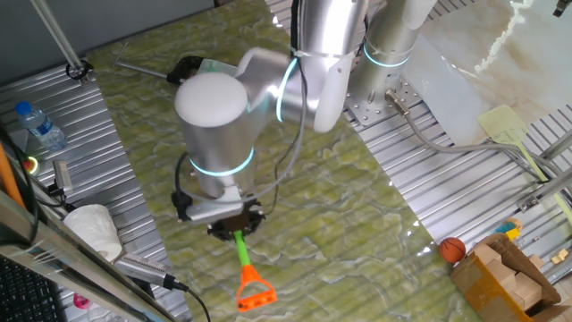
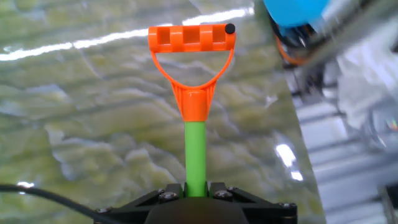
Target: Use a shovel to scoop up an object
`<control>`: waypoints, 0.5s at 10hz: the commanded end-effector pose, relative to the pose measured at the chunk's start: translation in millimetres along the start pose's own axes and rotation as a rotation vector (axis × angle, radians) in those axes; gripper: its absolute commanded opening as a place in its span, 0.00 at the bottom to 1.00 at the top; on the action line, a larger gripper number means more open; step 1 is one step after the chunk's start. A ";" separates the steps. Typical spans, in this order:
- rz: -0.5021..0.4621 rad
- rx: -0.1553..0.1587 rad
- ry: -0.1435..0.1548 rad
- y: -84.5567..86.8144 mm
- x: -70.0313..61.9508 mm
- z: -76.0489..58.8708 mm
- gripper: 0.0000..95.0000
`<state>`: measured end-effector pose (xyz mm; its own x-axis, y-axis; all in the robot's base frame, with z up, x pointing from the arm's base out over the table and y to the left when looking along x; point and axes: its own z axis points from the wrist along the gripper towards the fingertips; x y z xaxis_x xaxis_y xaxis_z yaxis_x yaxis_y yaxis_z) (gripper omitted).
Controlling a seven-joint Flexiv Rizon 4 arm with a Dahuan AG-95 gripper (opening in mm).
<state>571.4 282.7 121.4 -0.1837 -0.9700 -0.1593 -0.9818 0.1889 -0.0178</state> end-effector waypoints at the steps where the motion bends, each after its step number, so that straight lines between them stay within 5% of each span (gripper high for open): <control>1: 0.144 -0.011 0.015 8.9 -0.5 -2.4 0.00; 5: 0.259 -0.029 0.012 26.6 16.4 -2.0 0.00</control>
<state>549.0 276.4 122.5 -0.3424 -0.9274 -0.1509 -0.9395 0.3397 0.0441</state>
